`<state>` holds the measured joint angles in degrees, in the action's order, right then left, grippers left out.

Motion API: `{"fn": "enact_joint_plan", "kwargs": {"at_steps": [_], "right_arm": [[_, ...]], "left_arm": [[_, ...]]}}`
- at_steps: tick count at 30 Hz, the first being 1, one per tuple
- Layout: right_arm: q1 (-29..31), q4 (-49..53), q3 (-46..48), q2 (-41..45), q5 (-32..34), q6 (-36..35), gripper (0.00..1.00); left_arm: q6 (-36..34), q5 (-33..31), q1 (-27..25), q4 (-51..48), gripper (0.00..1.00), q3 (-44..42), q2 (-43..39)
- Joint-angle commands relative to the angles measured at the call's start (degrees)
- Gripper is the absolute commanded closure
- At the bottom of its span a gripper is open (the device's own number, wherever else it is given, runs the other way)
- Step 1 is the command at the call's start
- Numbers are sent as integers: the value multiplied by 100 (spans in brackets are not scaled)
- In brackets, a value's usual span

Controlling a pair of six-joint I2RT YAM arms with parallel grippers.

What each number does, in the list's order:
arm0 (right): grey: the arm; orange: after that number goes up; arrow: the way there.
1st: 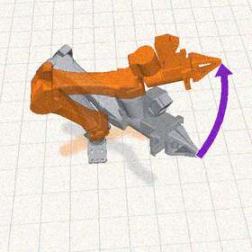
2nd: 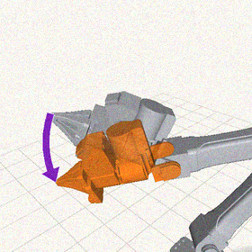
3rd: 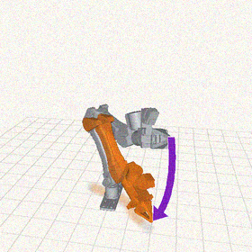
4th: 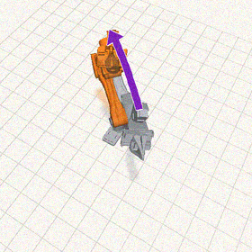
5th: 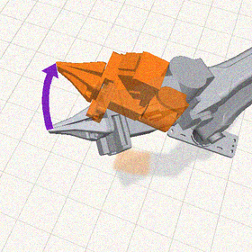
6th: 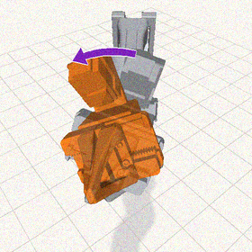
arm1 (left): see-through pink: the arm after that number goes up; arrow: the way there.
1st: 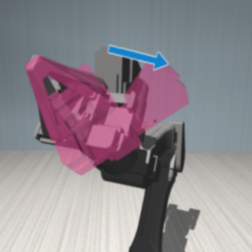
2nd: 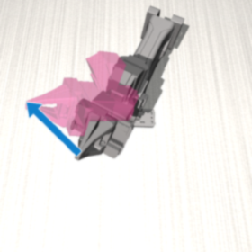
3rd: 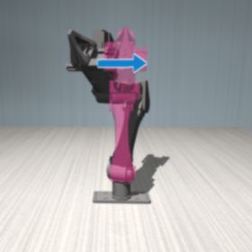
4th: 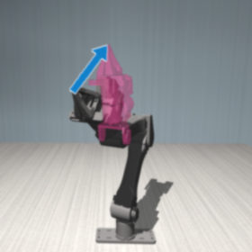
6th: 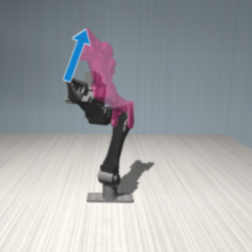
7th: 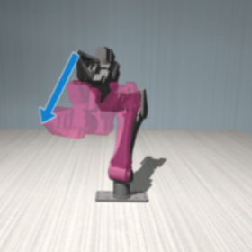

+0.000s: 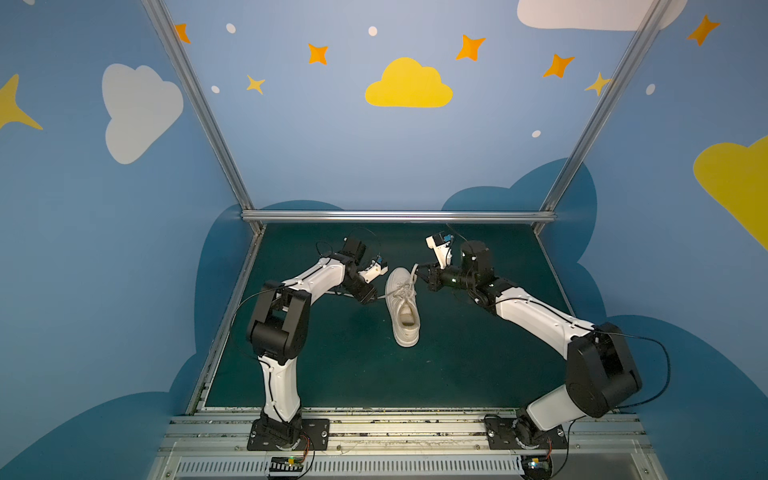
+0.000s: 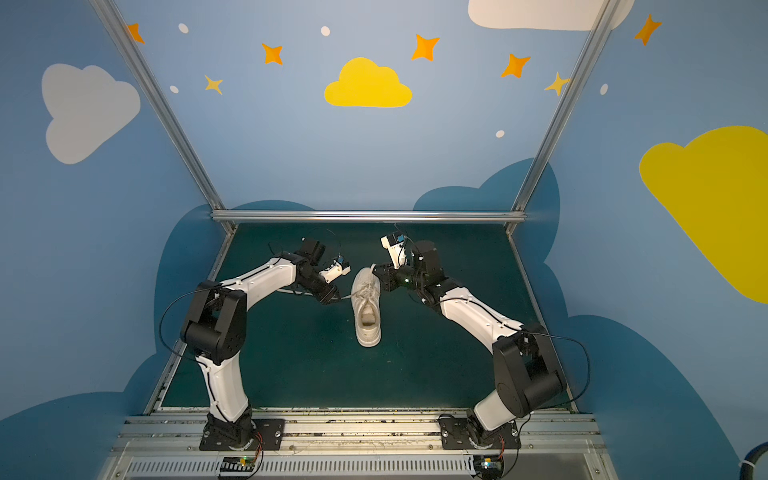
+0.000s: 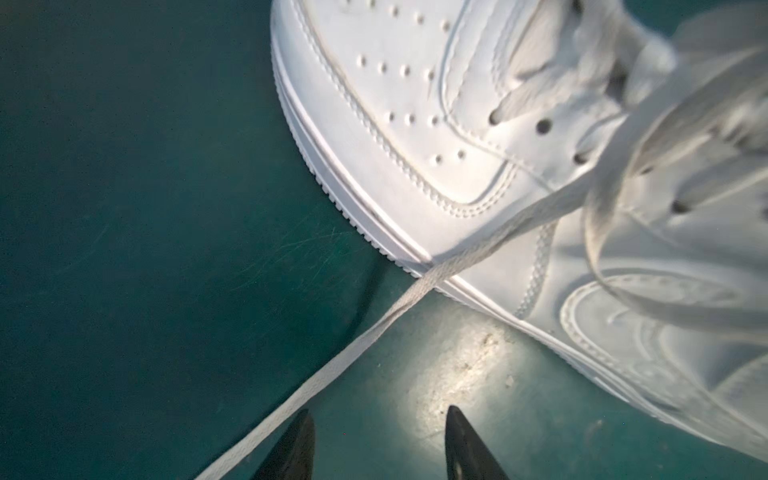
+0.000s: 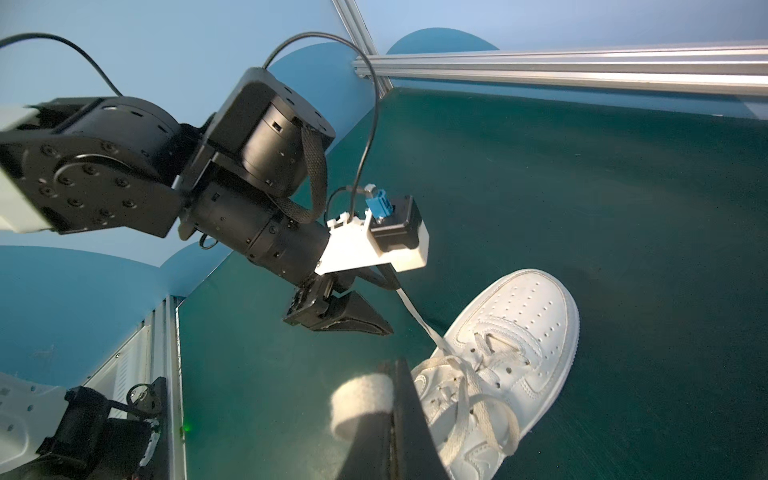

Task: Tie the shoes

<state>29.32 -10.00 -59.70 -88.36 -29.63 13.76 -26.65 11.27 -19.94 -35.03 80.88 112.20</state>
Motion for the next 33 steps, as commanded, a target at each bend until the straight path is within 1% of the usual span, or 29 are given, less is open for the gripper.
{"fn": "enact_joint_plan", "kwargs": {"at_steps": [1,10,14,17,20,22,27,33], "right_arm": [[-34,58,31,152,-72,82,100],[-81,158,46,227,-89,66,100],[-100,192,72,282,-112,77,100],[-129,250,98,353,-96,114,100],[-167,363,108,438,-92,172,100],[-194,467,125,508,-57,216,100],[-258,587,280,726,19,272,100],[-539,782,559,1233,156,453,100]], "left_arm": [[-413,-335,-62,210,53,15,112],[-525,-405,-290,426,57,37,457],[-547,-493,-360,399,63,112,592],[-530,-552,-385,429,72,82,618],[-475,-689,-379,531,88,-11,507],[-479,-752,-389,655,96,-138,338],[-516,-1063,-383,701,97,-299,-49],[-416,-1316,-379,372,97,-310,-595]]}}
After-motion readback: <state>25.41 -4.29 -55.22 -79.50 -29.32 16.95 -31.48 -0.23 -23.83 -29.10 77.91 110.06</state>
